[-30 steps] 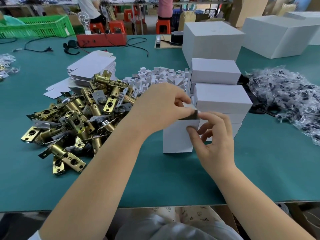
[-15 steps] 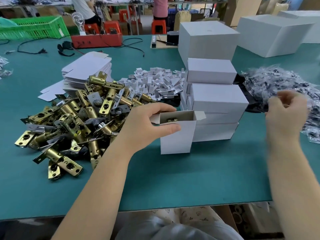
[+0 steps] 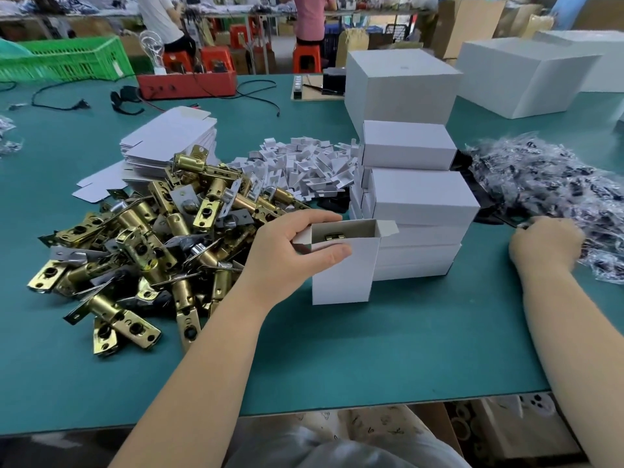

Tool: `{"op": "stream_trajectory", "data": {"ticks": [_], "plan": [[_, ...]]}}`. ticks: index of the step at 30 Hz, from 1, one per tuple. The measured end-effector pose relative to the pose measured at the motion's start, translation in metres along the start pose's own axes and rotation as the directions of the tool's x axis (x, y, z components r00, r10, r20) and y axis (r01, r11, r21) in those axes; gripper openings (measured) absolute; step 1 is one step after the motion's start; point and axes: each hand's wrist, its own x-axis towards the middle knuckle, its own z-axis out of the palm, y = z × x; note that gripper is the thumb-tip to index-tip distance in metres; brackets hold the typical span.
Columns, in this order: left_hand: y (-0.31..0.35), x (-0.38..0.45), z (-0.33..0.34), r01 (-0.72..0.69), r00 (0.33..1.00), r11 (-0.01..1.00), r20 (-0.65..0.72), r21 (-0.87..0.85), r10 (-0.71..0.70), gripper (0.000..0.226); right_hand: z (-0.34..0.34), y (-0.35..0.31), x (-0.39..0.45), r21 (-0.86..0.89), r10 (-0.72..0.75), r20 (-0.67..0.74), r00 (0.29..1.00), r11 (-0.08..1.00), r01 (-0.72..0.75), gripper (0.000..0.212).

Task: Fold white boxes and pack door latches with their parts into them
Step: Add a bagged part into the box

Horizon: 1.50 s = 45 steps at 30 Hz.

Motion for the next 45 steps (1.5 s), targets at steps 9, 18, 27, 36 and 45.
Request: {"op": "stream_trajectory", "data": {"ticks": [9,18,27,36,45], "plan": [[-0.007,-0.003,0.005,-0.018,0.999,0.994,-0.050,-0.104,0.013,0.029,-0.009,0.000,-0.016,0.277,-0.034,-0.090,0.995,0.959,0.058,0.029],[-0.010,-0.003,0.009,0.074,0.992,0.971,-0.085,-0.228,-0.096,0.028,-0.014,-0.008,-0.027,0.150,-0.225,0.016,0.974,0.964,0.220,0.031],[-0.008,-0.003,0.010,0.056,0.994,0.969,-0.080,-0.243,-0.077,0.028,-0.033,-0.019,-0.060,0.598,-0.044,-0.329,0.943,0.763,0.244,0.029],[-0.007,-0.006,0.008,0.109,0.992,0.941,-0.024,-0.320,-0.123,0.039,-0.101,-0.097,-0.150,0.755,-0.464,-0.406,0.787,0.314,0.575,0.014],[-0.011,-0.012,0.003,0.123,0.992,0.902,0.039,-0.413,-0.118,0.041,-0.110,-0.132,-0.181,0.631,-0.763,-0.126,0.635,0.432,0.644,0.019]]}}
